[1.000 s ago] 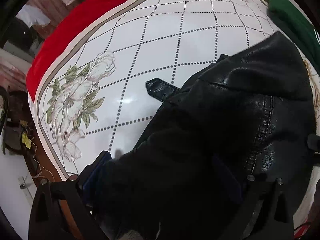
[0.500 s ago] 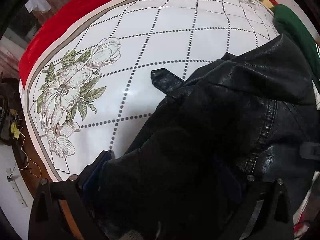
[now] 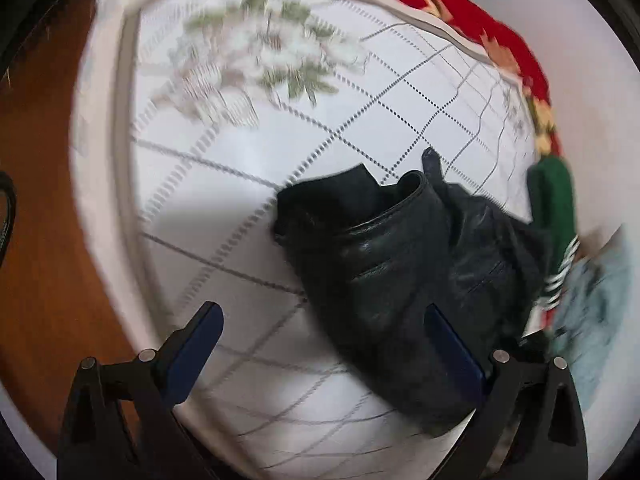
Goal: Fold large clothes
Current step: 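Lift the folded jacket with both grippers and place it on the green garment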
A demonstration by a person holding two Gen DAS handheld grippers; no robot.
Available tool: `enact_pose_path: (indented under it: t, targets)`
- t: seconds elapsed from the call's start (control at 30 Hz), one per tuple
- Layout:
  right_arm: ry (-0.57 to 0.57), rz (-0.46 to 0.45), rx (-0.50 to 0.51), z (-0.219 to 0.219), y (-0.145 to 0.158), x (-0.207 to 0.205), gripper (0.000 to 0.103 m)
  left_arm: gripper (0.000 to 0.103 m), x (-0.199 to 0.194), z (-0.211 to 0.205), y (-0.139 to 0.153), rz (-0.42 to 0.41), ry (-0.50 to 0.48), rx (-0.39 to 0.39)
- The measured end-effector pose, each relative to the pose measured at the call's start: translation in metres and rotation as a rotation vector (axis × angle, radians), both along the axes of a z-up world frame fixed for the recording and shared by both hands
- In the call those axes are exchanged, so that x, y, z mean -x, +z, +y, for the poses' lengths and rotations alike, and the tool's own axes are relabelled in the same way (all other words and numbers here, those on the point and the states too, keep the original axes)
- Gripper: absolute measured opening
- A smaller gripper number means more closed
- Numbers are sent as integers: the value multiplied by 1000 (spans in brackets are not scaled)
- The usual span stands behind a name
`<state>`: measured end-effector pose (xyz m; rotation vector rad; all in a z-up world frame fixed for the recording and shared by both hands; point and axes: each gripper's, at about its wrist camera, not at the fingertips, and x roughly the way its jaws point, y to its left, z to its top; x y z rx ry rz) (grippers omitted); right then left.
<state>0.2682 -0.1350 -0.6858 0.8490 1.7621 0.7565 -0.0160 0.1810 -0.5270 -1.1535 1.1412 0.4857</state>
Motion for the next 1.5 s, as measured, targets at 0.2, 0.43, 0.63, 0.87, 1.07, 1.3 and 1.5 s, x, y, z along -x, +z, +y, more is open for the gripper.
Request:
enact_pose_path:
  t: [0.2,0.43,0.63,0.87,1.07,1.3,1.5]
  targets:
    - [11,-60,37,-33,17,7,86,82,-32,8,-7,-57,91,-80]
    - [-73,-85,-82,-18,38,7,52,35,-41,9,35,-105,8,-219]
    - [-96,-122,-165,-12,69,3,50,35,-57,28,72,-149,-53,-237]
    - [-166,-167,-202,-18,117,-9,50,35,-111,35,115,-212,-165,-253]
    - [-260,-238,-220,-55,176,-49,50,35,-193,16,159,-311,-279,-274]
    - [-323,-359,-193,-128,238,-162,50,35,-342,-32,187,-448,-348,-248]
    - [-327,-402,-173,-178,245,-322,50,35,-458,-68,176,-515,-382,-238]
